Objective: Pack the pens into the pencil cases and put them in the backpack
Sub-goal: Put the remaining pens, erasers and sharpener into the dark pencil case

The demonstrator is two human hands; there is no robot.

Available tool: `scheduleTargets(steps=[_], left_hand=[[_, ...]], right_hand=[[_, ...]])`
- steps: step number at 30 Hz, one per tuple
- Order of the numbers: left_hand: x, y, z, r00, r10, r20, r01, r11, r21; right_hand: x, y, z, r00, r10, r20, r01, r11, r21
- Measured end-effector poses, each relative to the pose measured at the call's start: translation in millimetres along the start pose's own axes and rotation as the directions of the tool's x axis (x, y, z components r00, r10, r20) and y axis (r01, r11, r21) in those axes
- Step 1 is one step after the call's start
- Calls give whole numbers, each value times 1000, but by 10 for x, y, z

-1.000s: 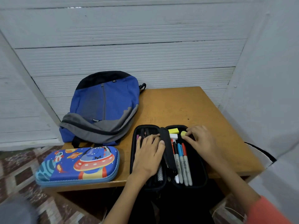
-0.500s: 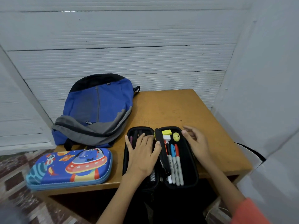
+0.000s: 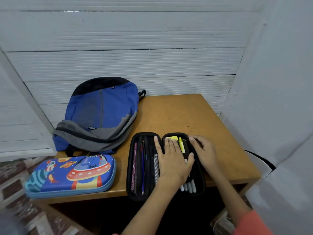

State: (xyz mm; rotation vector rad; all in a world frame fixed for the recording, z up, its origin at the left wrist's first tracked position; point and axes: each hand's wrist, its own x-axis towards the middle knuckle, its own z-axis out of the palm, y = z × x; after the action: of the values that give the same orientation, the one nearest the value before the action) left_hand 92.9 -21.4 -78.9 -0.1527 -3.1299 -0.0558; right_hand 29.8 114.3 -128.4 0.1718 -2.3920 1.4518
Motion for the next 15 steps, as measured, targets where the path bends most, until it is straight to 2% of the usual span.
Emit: scheduleTargets(steps=[10,15], left_hand=[[-34,79,76,999,-22,24,21,999,42],[-34,-36,85,999,27,32,-22,990,-142]], right_hand=[[3,-5,-3,998,55,33,-57,996,63],[2,-32,-22,997,64,53,-67,996,50]])
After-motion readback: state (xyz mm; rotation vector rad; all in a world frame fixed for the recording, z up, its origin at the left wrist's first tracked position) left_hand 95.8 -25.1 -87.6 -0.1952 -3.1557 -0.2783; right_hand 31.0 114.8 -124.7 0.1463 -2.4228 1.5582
